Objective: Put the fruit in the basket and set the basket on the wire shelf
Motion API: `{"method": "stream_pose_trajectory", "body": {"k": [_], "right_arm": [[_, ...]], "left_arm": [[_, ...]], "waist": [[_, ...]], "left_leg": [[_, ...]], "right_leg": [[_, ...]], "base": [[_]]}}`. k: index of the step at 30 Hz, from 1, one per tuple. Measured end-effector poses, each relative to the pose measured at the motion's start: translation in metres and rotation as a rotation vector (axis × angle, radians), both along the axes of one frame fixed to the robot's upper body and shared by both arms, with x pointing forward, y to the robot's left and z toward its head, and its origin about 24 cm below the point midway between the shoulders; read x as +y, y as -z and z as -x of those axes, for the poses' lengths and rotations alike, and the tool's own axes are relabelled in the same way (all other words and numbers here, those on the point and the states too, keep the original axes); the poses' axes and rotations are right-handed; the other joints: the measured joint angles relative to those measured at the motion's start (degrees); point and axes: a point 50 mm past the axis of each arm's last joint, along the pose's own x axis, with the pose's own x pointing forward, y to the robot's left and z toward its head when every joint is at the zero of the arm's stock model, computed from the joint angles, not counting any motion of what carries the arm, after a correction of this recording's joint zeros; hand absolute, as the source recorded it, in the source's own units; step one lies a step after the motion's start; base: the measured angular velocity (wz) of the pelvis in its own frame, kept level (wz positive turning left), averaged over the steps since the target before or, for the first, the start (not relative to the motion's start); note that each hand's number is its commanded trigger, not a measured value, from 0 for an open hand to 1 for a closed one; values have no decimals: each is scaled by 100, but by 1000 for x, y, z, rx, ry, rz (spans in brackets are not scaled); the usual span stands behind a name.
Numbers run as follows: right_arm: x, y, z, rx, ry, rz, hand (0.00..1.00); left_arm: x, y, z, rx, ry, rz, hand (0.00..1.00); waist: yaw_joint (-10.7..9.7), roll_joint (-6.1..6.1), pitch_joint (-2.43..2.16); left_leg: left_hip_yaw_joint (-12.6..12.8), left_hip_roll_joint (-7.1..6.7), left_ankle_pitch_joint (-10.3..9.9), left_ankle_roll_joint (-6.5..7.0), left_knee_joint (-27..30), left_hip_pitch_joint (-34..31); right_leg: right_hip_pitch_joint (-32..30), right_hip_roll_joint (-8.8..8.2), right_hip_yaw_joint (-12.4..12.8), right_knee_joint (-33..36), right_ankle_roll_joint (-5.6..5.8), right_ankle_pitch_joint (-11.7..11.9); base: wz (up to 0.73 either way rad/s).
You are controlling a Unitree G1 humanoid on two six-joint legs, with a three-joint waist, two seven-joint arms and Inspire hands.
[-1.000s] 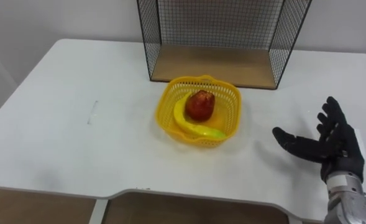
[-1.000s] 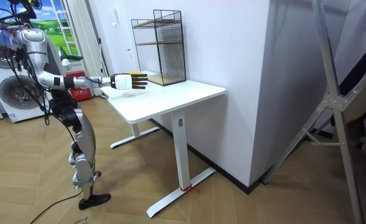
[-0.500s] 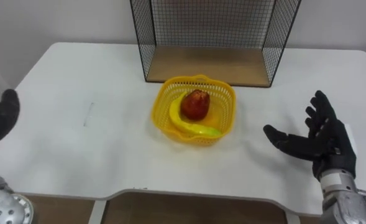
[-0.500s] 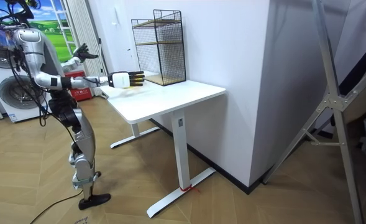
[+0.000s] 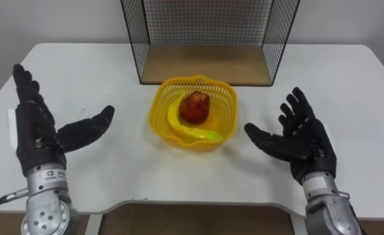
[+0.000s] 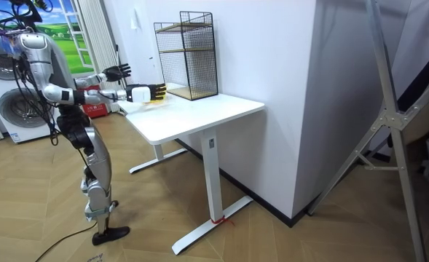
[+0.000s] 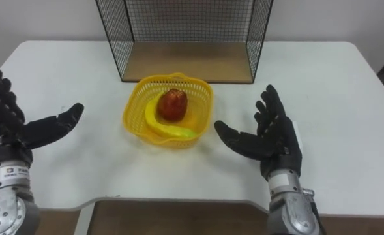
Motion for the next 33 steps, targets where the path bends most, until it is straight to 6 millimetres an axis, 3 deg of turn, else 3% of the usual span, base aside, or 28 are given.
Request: {"method": "stream_pose_trajectory", "body": {"k": [7,20,33], "right_arm": [[9,-1,-6,-21,-34,-121,0],[15,0,-6,-29,-85,-161,0],[26,13,-3,28,-101,-226,0]], "left_arm": [[-11,15,-3,50,93,95,0],[-19,20,-3,62,178,138,0],[-36,45,0,162,248,268,0]], "waist": [[-14,-23,12],[-20,-31,0],[-32,-25,-1]], "left_leg": [[55,3,0,0,-4,6],[94,12,0,0,5,32],[211,21,0,1,8,100]], "right_leg": [[-26,0,32,12,-7,10],[-14,14,76,5,-11,22],[-20,17,175,49,-10,57]], "base": [[-3],[-1],[-3]]}}
